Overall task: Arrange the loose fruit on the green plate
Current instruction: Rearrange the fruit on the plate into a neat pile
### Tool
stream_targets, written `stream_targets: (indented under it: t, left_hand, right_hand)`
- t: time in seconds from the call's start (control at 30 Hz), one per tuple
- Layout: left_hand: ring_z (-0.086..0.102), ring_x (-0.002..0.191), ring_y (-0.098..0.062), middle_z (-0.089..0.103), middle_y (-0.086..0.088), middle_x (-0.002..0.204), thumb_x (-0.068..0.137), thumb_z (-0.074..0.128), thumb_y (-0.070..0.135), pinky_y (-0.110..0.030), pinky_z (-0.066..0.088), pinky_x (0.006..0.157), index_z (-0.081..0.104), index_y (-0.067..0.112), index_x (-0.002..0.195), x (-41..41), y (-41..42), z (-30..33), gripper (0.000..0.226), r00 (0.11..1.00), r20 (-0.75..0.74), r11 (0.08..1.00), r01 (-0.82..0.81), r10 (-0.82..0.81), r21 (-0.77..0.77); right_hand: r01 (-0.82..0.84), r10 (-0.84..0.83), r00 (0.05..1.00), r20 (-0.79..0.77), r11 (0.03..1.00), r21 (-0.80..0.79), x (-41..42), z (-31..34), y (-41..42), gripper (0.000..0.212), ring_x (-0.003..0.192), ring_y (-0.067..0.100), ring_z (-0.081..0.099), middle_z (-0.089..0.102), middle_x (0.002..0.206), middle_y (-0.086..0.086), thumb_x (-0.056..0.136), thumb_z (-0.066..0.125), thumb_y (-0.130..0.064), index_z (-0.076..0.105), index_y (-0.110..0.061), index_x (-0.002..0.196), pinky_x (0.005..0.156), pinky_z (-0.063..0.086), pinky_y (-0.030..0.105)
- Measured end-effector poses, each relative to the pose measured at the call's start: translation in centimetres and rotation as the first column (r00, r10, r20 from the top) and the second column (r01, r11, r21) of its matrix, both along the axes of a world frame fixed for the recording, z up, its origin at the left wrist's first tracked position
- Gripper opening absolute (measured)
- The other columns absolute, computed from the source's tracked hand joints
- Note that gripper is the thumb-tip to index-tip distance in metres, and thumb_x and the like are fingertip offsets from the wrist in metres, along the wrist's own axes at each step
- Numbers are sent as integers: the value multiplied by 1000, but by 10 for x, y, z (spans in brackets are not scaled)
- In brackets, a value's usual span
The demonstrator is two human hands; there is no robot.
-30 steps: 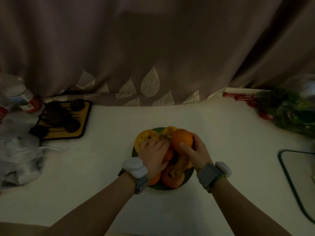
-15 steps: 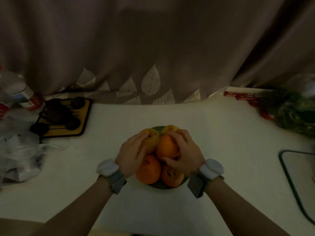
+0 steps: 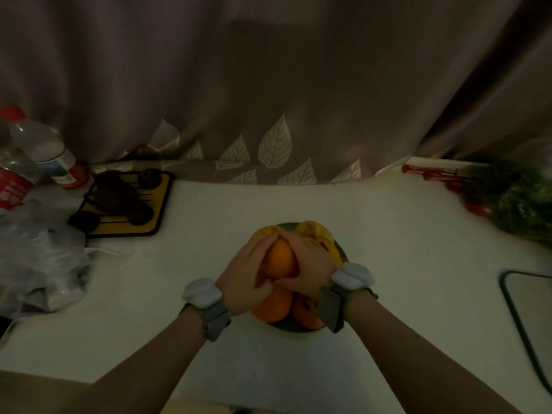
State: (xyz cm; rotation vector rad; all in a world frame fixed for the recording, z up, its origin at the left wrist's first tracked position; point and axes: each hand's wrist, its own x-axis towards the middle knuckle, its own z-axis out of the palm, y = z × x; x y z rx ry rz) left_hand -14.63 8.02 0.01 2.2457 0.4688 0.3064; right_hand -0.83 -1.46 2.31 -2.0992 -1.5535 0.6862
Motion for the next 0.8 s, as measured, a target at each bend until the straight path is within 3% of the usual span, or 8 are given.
stream_targets:
  t: [0.07,0.17,0.23,0.37,0.47,0.6,0.7,0.8]
  left_hand:
    - [22,128,-14,23,1,141,70,42,46,-32,22,106,12,27,134,0,0,-1,73,1000,-10,1000,11,-12,-7]
    - [24,133,-19,24,-9,149,69,45,52,-34,23,108,10,28,136,1,2,1,80,999,-48,1000,25,-25,0]
    - [28,134,-24,25,-11,150,68,46,58,-32,24,107,12,23,141,1,1,3,88,997,-69,1000,23,-22,16]
    - [31,132,-25,29,-9,149,68,50,64,-24,22,101,16,18,142,7,-1,9,94,996,-91,999,-16,19,38]
    - [40,127,-27,36,-10,145,73,61,51,-30,31,100,22,17,141,11,-1,13,85,994,-97,997,-43,49,65]
    - [50,106,-17,48,-3,125,65,64,48,-24,41,84,36,18,133,11,1,29,80,966,50,949,-238,253,-204]
    - [47,106,-14,45,4,121,60,63,56,-26,40,86,38,18,132,9,7,36,85,946,97,938,-286,308,-194]
    - [46,116,-19,48,-4,132,62,55,61,-35,40,97,37,16,135,6,2,31,87,993,28,993,-117,118,-24]
  right_hand:
    - [20,-19,999,47,1000,-15,2,-6,-5,101,134,28,35,40,144,8,59,62,-59,19,-23,142,115,19,51]
    - [115,-113,992,59,992,-43,13,-9,-18,109,140,22,24,30,151,0,53,52,-73,11,-27,144,119,5,49]
    - [141,-138,989,57,988,-60,22,-8,-26,106,140,19,23,30,150,-2,51,43,-76,18,-28,141,117,2,45]
    - [49,-12,977,215,985,-167,27,-9,-32,76,142,19,16,33,146,-1,74,60,-50,27,-27,138,117,1,45]
    - [30,45,942,332,976,-217,23,-8,-26,78,143,20,13,35,145,0,78,59,-43,19,-27,142,116,6,45]
    - [13,95,897,432,970,-242,21,-10,-17,82,140,25,19,37,143,4,74,57,-49,20,-22,142,115,13,46]
    - [57,9,944,331,981,-187,24,-8,-22,80,135,24,30,42,139,5,63,53,-52,35,-21,134,111,24,42]
    - [293,-291,954,-72,956,28,25,-2,-39,63,105,19,50,51,119,3,72,71,-33,41,-17,126,91,43,33]
